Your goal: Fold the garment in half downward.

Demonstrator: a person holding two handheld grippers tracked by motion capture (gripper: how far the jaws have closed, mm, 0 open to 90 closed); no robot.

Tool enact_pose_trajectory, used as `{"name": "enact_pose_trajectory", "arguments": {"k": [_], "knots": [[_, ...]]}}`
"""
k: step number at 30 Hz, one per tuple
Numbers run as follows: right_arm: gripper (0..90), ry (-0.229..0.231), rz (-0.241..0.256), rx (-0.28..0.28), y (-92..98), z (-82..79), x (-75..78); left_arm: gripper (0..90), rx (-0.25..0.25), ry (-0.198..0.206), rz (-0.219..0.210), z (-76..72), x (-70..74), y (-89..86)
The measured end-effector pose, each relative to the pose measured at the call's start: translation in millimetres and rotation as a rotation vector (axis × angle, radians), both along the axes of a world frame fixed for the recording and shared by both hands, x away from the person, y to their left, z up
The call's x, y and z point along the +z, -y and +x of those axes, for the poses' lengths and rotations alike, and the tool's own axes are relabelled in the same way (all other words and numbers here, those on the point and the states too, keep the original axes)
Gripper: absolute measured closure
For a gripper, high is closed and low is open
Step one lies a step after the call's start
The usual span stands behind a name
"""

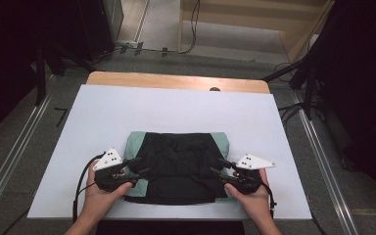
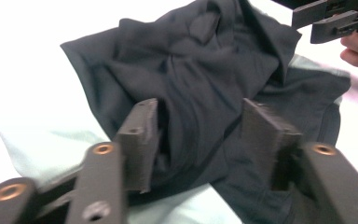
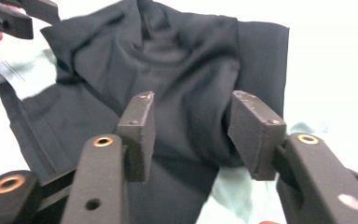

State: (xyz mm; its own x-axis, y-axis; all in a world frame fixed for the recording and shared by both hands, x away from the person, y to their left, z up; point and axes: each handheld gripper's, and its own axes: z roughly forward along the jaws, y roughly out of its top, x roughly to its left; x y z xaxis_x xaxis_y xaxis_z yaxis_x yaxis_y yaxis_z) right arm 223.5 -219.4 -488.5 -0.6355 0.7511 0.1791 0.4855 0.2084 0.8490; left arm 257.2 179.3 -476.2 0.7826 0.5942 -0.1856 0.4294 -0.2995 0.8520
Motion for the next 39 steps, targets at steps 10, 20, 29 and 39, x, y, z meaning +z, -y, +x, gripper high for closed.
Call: {"name": "enact_pose_trajectory", "arguments": {"k": [10, 20, 29, 39], "knots": [[41.0, 0.037, 0.02, -0.005, -2.3, 10.0, 25.9, 35.1, 0.022, 0.044, -0.019, 9.5, 18.1, 1.9], [40.8, 0.011, -0.001, -0.039, -25.3, 42.9, 33.6, 33.0, 0.11, 0.007, 0.029, 45.6, 27.2, 22.6], [36.8, -0.093, -0.037, -0.102, -33.5, 75.5, 15.6, 45.0, 0.13, -0.107, 0.108, 76.8, 3.6, 48.6], [86.9, -0.064, -0.075, -0.053, -32.8, 63.2, 12.3, 87.7, 0.018, -0.042, 0.108, 58.5, 7.2, 44.1]]}}
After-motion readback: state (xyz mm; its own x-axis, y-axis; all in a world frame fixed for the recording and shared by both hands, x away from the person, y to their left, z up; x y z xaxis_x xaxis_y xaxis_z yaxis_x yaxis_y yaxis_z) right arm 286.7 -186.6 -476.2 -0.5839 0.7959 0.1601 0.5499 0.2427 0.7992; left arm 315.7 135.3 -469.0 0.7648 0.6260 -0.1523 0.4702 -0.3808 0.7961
